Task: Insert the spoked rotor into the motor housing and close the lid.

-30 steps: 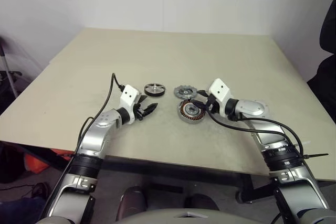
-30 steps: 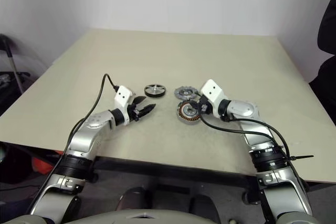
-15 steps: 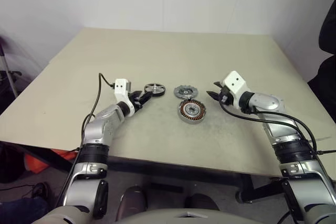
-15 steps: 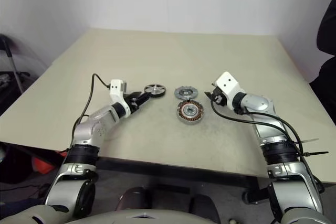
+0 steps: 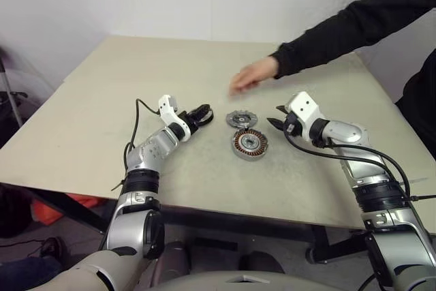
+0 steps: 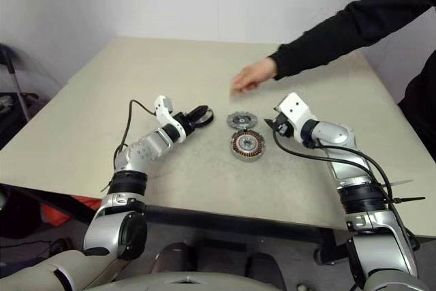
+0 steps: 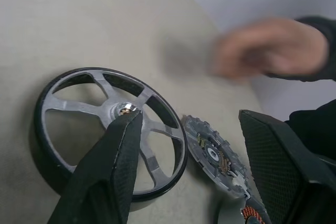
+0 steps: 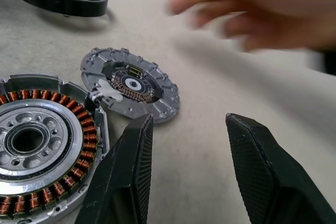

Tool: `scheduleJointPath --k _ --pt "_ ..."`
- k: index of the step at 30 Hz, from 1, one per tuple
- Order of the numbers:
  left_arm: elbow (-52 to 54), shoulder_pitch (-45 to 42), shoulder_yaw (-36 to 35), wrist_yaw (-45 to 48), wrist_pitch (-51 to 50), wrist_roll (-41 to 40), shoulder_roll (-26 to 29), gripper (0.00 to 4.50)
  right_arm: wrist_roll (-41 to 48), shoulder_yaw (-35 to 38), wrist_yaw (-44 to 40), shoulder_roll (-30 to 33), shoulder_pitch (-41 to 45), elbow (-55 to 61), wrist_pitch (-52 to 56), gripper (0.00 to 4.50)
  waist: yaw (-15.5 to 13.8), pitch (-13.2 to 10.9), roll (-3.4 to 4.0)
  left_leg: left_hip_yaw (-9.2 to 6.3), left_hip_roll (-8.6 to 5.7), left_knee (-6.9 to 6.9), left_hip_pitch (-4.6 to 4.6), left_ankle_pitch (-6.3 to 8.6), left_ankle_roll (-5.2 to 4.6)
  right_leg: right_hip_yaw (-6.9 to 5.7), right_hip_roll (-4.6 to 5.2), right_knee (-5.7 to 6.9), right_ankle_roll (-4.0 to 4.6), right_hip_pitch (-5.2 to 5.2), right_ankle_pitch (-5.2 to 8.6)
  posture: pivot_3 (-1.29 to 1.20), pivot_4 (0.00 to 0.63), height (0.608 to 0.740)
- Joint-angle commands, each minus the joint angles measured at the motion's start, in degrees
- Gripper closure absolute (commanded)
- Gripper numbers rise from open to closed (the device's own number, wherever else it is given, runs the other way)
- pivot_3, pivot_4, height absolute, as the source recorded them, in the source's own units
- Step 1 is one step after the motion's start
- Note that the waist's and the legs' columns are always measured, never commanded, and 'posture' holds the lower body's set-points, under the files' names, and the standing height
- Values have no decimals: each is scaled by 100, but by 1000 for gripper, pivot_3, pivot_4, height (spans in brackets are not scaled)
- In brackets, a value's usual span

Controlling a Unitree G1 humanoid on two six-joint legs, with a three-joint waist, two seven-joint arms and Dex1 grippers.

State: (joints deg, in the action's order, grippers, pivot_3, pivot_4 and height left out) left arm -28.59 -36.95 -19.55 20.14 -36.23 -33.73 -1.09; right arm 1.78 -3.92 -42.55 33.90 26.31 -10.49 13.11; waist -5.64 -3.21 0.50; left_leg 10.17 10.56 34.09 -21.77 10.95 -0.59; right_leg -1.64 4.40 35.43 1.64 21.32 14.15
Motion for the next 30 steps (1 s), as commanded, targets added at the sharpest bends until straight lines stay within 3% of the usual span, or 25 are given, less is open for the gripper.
scheduleJointPath --k 1,30 --pt "80 -43 50 -14 -20 -44 22 1377 100 201 16 56 123 75 -122 2293 0 0 0 0 0 1 0 1 -1 0 0 0 0 -1 0 0 0 740" --pt "105 155 187 55 77 23 128 1377 -12 51 37 -67 306 -209 -308 2293 4 -7 -4 0 0 1 0 4 -5 0 0 -3 0 -1 0 0 0 740"
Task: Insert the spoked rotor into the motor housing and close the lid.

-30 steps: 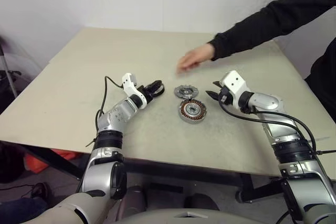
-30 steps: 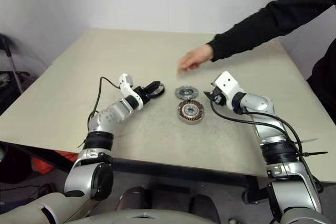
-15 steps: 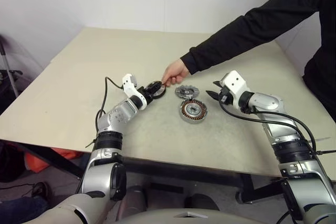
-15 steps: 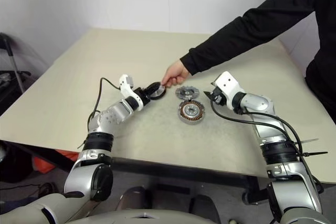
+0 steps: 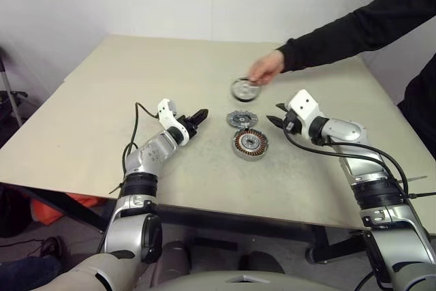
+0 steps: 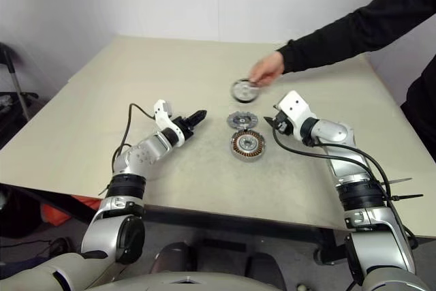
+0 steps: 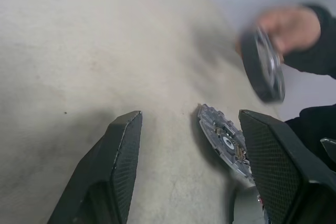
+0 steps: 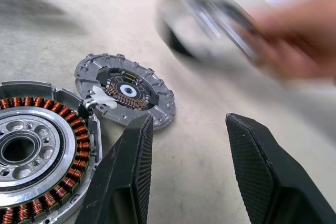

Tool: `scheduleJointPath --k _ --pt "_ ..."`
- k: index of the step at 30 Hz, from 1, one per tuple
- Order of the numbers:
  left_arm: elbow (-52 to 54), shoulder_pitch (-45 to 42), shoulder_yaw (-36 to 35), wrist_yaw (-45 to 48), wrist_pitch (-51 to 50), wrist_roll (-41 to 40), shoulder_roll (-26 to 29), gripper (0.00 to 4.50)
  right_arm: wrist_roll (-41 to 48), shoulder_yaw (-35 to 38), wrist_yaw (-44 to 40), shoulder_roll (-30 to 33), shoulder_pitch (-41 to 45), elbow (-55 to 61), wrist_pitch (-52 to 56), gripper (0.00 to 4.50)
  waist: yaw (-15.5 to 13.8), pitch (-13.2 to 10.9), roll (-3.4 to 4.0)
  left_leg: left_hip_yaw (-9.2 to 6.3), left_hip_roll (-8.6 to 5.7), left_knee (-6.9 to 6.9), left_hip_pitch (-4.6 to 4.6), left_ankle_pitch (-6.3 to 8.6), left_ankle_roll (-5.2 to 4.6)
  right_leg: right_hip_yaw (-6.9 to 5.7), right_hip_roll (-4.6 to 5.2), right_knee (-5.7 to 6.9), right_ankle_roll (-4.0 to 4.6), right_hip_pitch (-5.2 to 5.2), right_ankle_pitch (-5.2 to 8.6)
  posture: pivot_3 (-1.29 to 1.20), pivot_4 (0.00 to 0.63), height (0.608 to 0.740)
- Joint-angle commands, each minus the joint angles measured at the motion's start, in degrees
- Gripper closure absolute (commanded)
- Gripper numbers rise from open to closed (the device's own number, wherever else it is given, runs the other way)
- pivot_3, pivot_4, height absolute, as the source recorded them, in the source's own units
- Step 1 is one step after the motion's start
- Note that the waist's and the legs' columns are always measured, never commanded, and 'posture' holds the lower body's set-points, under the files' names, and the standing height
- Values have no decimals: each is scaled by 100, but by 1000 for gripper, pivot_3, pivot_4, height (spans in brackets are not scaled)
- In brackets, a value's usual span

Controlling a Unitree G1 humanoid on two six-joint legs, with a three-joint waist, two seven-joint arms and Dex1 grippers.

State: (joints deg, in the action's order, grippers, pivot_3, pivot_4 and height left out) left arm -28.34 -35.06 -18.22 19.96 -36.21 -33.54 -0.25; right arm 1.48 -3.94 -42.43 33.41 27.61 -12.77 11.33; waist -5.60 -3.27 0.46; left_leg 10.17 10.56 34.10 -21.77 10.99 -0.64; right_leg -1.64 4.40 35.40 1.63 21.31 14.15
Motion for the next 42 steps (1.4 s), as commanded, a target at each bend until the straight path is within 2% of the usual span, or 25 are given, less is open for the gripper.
scheduleJointPath --k 1,21,26,31,33,36,42 --pt "77 -31 57 78 82 9 49 1377 11 53 28 -22 185 6 -134 2293 1 0 0 0 0 0 0 0 0 0 0 0 0 0 0 0 0 740" --pt "201 62 86 91 138 68 78 1377 33 40 -80 -22 274 -54 -172 2293 4 -5 -5 0 0 -3 -1 0 0 0 0 -4 0 1 0 0 0 740" --pt "227 37 252 229 352 268 226 1377 97 42 -207 -32 279 -34 -7 2293 4 -8 -8 0 1 -4 -2 0 0 0 0 -5 0 2 0 0 0 740" --pt "830 101 1948 963 1405 1777 953 1377 477 554 -518 408 -143 66 323 2293 -47 -14 -14 -2 4 -6 -12 1 -1 -3 0 -12 0 7 0 0 0 740" --pt "962 156 2321 1207 1751 2055 1096 1377 721 807 -642 577 -247 136 560 2293 -64 -15 -11 -2 3 -6 -17 5 -8 -4 1 -25 -1 1 0 0 0 740" --pt "1002 186 2584 1429 2206 2306 1191 1377 984 1033 -832 812 -401 370 847 2293 -50 -15 -11 0 -6 -6 -19 9 -15 -3 7 -41 -4 -4 -2 0 0 740" --pt "878 206 2685 1631 2481 2400 1081 1377 1470 1600 -956 1153 -725 563 1557 2293 -11 -14 -9 0 5 -13 -9 7 -11 -6 0 -34 -6 -3 -3 0 0 740"
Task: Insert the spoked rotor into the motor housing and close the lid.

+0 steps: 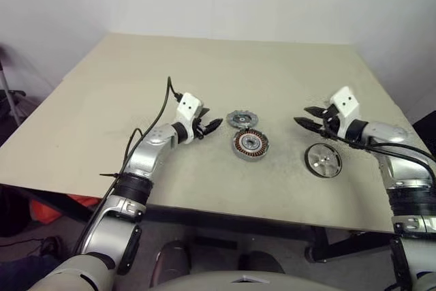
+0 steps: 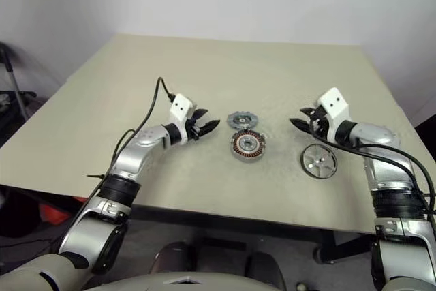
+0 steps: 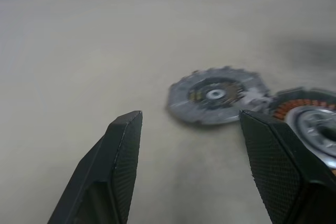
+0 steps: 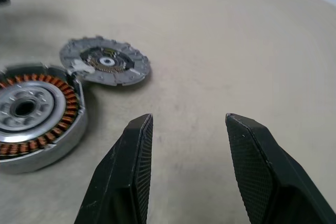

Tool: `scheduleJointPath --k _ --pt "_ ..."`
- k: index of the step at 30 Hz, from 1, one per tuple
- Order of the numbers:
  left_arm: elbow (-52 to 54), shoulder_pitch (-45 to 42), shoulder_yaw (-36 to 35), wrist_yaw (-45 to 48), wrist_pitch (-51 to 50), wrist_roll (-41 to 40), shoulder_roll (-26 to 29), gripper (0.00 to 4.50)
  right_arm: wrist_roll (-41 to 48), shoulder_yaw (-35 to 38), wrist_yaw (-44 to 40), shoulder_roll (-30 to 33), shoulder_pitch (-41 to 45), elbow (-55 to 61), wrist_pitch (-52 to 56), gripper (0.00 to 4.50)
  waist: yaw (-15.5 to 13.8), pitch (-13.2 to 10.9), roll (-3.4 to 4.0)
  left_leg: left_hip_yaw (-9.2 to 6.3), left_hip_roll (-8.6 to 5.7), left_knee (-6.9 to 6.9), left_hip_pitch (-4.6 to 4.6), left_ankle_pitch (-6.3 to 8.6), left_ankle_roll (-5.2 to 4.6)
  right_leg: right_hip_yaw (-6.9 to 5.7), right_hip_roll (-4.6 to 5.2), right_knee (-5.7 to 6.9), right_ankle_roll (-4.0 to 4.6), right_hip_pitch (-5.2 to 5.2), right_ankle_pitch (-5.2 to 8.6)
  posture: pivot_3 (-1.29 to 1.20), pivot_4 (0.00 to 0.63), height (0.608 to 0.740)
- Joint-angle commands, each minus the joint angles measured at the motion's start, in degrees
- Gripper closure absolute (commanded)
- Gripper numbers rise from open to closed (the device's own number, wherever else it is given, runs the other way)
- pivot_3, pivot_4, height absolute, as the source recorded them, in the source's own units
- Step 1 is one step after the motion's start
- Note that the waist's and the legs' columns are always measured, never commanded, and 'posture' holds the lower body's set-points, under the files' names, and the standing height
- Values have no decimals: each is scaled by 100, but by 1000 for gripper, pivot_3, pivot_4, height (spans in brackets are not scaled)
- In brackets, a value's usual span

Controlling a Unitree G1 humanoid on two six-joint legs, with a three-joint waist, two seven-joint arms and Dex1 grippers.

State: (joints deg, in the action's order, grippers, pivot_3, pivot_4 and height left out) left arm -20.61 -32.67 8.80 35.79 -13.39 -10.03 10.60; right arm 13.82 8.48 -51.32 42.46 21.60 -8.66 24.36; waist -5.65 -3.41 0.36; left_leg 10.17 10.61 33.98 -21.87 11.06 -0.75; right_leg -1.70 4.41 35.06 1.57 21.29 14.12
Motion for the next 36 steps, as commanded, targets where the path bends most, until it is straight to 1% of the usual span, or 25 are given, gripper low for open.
scheduleJointPath --k 1,4,6,8,13,17,22,24,28,31,36 --pt "91 -13 -9 47 211 64 -23 1377 239 469 -90 385 -247 46 312 2293 -7 0 0 0 0 -1 2 -1 1 0 0 0 0 -2 0 0 0 740" --pt "112 69 17 53 215 85 -59 1377 239 741 -155 772 -568 -176 398 2293 -41 0 1 0 -6 1 4 0 -1 0 4 -3 0 -8 0 0 0 740" --pt "209 200 58 56 208 114 -72 1377 281 1065 -236 1096 -876 -381 471 2293 -50 1 4 1 -11 2 4 2 -3 1 8 -5 0 -9 0 0 0 740" --pt "283 292 67 63 174 123 -87 1377 362 1282 -298 1257 -1078 -536 495 2293 -50 1 4 1 -14 1 5 4 -6 1 11 -8 0 -11 0 0 0 740" --pt "328 375 112 71 172 182 -121 1377 853 1810 -517 1238 -1294 -824 919 2293 -8 4 8 1 -11 1 11 3 -6 0 10 -7 0 -14 0 0 0 740" --pt "333 346 125 93 139 212 -105 1377 1323 2147 -705 1153 -1391 -1147 1390 2293 -18 23 40 3 -12 5 15 3 -6 -1 10 -7 0 -19 0 0 0 740" --pt "356 347 101 90 140 237 -70 1377 1452 2275 -657 1058 -1402 -1861 1526 2293 -62 27 45 2 -11 6 14 3 -6 -7 10 -7 0 -20 0 0 0 740" --pt "378 375 91 82 141 242 -45 1377 1438 2213 -639 976 -1443 -2100 1515 2293 -66 27 46 2 -12 7 12 4 -7 -7 11 -8 0 -19 0 0 0 740" --pt "422 451 88 34 113 272 -11 1377 1587 2213 -772 840 -1536 -2273 1695 2293 -75 34 57 2 -11 7 9 4 -7 -9 11 -8 0 -16 0 0 0 740" --pt "448 491 106 7 63 297 11 1377 1533 1976 -979 703 -1845 -2250 1730 2293 -103 36 59 2 -9 6 9 4 -7 -12 11 -8 0 -17 0 0 0 740" --pt "480 578 138 -24 42 343 58 1377 1435 1744 -983 495 -1949 -2346 1633 2293 -144 37 40 2 4 5 26 4 -5 -18 8 -15 -1 -36 1 0 0 740"
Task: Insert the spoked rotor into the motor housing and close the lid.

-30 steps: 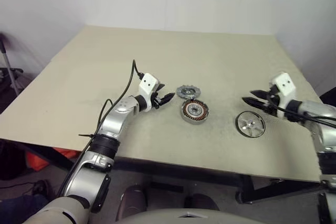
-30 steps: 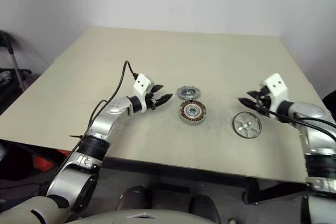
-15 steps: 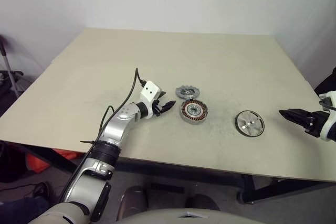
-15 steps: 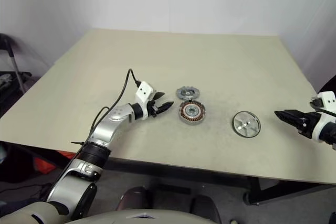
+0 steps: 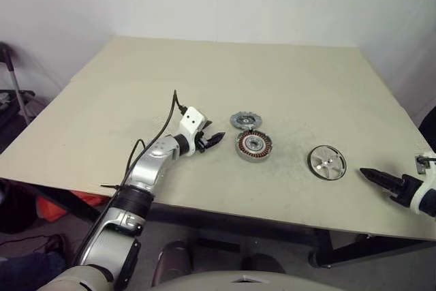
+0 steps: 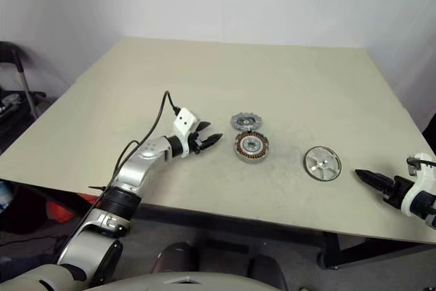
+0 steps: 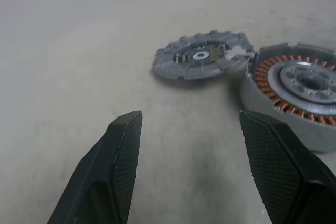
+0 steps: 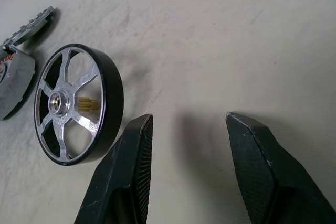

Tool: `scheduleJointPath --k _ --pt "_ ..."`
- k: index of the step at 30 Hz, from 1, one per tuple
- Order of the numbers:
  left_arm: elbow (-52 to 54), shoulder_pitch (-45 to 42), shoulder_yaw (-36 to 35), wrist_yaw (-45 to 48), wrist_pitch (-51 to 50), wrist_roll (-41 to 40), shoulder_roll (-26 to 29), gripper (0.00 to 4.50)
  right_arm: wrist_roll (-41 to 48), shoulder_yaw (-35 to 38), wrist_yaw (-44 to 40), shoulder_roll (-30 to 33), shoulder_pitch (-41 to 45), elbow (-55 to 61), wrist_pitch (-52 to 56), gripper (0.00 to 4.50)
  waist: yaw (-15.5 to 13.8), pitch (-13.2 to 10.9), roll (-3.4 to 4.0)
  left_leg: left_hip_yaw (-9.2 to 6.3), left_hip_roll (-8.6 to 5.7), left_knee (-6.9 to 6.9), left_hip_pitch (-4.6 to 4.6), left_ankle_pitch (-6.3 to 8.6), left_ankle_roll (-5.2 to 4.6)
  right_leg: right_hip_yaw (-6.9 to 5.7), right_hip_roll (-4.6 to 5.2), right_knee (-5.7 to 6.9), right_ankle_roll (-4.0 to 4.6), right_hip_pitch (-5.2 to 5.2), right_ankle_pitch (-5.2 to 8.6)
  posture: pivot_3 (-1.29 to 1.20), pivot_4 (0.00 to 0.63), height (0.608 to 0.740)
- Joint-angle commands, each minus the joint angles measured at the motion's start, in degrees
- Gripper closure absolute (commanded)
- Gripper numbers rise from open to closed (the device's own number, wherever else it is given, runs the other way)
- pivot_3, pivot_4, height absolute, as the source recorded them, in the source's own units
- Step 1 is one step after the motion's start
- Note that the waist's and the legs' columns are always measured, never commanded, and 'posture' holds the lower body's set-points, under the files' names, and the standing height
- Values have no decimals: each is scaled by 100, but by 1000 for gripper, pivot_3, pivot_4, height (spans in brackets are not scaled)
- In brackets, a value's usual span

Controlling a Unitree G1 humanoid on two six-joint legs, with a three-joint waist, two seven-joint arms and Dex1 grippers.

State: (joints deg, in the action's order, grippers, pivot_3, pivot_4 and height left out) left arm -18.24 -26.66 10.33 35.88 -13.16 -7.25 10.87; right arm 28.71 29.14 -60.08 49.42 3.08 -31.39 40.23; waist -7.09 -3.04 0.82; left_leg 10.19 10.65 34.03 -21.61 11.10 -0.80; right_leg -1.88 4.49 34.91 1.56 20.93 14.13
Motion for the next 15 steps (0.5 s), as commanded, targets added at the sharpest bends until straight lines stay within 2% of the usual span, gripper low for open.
scheduleJointPath --k 1,5,10,15 --pt "248 2 25 -38 36 124 64 1377 -96 -372 -124 -235 -51 -173 -28 2293 1 1 -15 0 2 0 1 0 1 -1 0 0 0 -1 0 0 0 740" --pt "227 36 104 -33 82 273 130 1377 -179 -583 -234 -355 163 -456 -149 2293 28 7 -49 0 18 -3 29 -2 6 -20 0 -8 -2 -23 2 0 0 740" --pt "209 49 109 -49 84 311 118 1377 -173 -932 -463 -565 122 -133 25 2293 110 30 -114 1 23 -52 67 -21 39 -32 -1 -15 -34 -33 21 0 0 740" --pt "238 120 113 -86 100 367 105 1377 -105 -1094 -494 -731 248 173 222 2293 191 37 -123 0 38 -90 77 -33 58 -42 -18 -16 19 -32 13 0 0 740"
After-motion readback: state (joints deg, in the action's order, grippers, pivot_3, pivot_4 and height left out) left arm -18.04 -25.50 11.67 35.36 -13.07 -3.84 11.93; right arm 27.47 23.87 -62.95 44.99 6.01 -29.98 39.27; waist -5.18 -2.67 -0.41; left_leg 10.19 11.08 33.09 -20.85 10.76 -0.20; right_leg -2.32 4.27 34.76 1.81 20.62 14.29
